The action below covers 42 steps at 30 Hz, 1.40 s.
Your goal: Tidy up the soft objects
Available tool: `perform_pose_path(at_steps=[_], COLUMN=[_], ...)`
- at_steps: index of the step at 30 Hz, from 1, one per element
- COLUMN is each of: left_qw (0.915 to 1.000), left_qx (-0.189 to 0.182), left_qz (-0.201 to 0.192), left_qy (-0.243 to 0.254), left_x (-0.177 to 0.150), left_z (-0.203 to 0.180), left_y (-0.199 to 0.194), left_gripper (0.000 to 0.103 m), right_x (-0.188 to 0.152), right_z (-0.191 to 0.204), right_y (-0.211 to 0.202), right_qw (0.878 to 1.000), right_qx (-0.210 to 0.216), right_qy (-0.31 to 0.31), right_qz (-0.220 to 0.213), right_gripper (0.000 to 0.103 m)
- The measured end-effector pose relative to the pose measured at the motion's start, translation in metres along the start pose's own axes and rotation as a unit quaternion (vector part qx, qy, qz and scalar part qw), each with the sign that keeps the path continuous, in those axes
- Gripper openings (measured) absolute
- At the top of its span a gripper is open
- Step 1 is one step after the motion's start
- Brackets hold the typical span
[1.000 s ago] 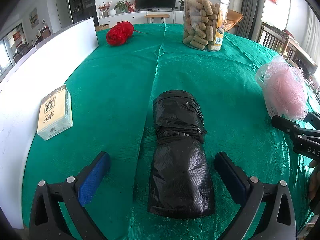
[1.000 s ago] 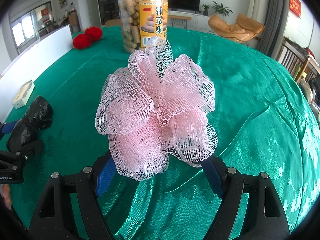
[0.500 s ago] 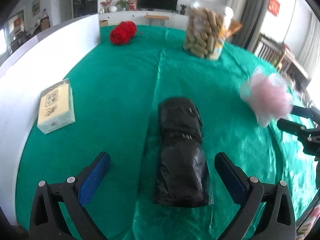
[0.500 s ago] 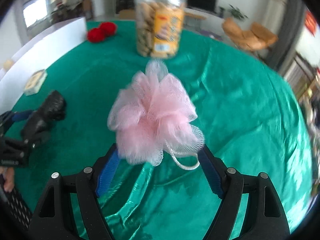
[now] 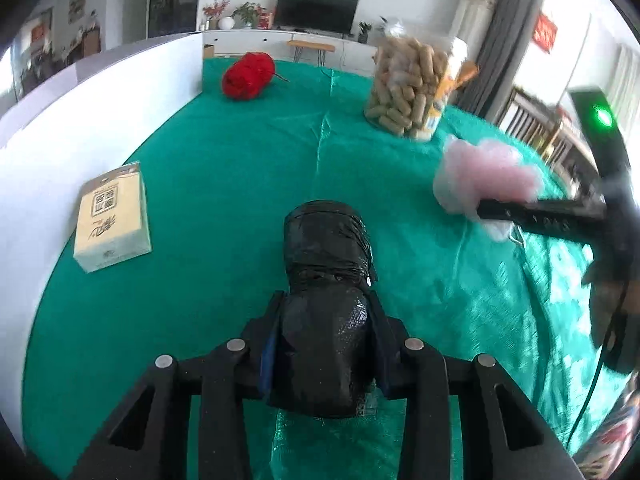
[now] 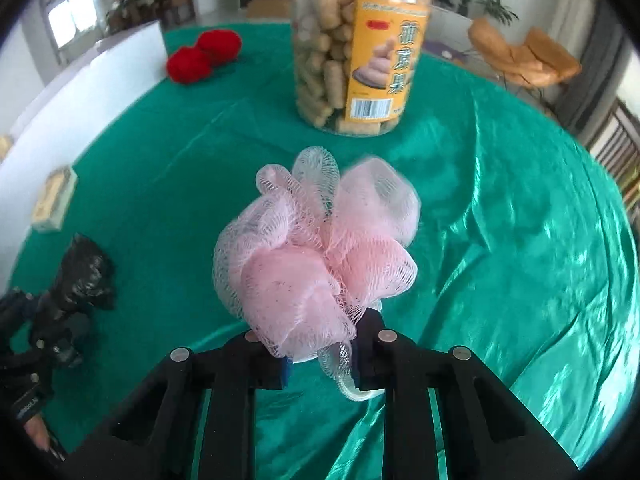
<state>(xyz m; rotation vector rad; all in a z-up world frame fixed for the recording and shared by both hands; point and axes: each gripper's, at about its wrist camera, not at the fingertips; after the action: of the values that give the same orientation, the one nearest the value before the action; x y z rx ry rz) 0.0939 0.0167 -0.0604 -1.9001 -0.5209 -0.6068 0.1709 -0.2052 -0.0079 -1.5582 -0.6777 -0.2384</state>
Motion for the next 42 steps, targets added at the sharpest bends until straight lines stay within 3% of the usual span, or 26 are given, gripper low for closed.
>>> perform_pose_path(at_steps=[4,8,12,15,16,17,18,19,21,23,25,28,33,37,42], left_qw=[0.9986,0.9951,0.9879,0.9781,0.9738,0.9695,0.9624,0.9560,0.9473,0.9467,0.9467,0.9556,0.9796,0.9946,0.9956], left_qx=[-0.026,-0.016,0.042,0.134,0.163,0.187,0.219,0.244,0.274,0.274,0.269,0.232,0.149,0.079,0.088], left_qz=[-0.037,-0.088,-0.130,-0.125,-0.116,-0.106,-0.092,-0.085,-0.084,-0.084,-0.094,-0.103,-0.098,-0.052,0.009], left_qy=[-0.028,-0.041,-0.074,-0.099,-0.108,-0.118,-0.131,-0.139,-0.144,-0.146,-0.151,-0.150,-0.093,-0.042,-0.030], left_x=[0.008,0.034,0.062,0.075,0.076,0.077,0.077,0.075,0.069,0.062,0.054,0.040,0.034,0.027,0.008], left_z=[0.010,0.037,0.095,0.156,0.173,0.188,0.208,0.219,0.235,0.241,0.239,0.221,0.150,0.086,0.041], left_y=[-0.036,-0.099,-0.165,-0.199,-0.204,-0.207,-0.211,-0.213,-0.220,-0.223,-0.224,-0.222,-0.201,-0.160,-0.094], left_gripper=[0.037,0.037,0.037,0.039,0.047,0.072,0.087,0.103,0.103,0.103,0.103,0.103,0.103,0.103,0.103], right_x=[0.001,0.035,0.083,0.115,0.123,0.129,0.135,0.140,0.143,0.137,0.128,0.106,0.048,-0.008,-0.062], right_z=[0.016,0.063,0.139,0.206,0.225,0.242,0.259,0.274,0.293,0.294,0.279,0.254,0.180,0.113,0.047], right_y=[-0.046,-0.090,-0.120,-0.129,-0.128,-0.125,-0.119,-0.111,-0.097,-0.089,-0.086,-0.085,-0.061,-0.035,-0.016], right_qw=[0.999,0.991,0.977,0.964,0.960,0.956,0.950,0.948,0.950,0.951,0.953,0.963,0.984,0.992,0.997], right_qx=[0.024,0.073,0.156,0.216,0.234,0.252,0.278,0.295,0.299,0.301,0.292,0.246,0.103,0.002,-0.040], right_qy=[-0.015,-0.039,-0.057,-0.069,-0.069,-0.068,-0.068,-0.064,-0.059,-0.050,-0.046,-0.055,-0.088,-0.087,-0.035], right_qz=[-0.046,-0.103,-0.135,-0.140,-0.139,-0.135,-0.124,-0.104,-0.065,-0.053,-0.063,-0.091,-0.116,-0.095,-0.060], right_gripper=[0.023,0.023,0.025,0.029,0.034,0.050,0.075,0.077,0.076,0.076,0.076,0.076,0.075,0.075,0.075])
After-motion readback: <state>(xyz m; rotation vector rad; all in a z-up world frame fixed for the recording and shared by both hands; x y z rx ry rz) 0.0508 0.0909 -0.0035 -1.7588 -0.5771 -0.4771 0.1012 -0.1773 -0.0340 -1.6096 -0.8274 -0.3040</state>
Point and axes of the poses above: each gripper's, at about its wrist camera, not at the fingertips, and y roughly the way its jaws point, z to its left, x to its top, and after that the axes turned 9 degrees about -x, right-handed
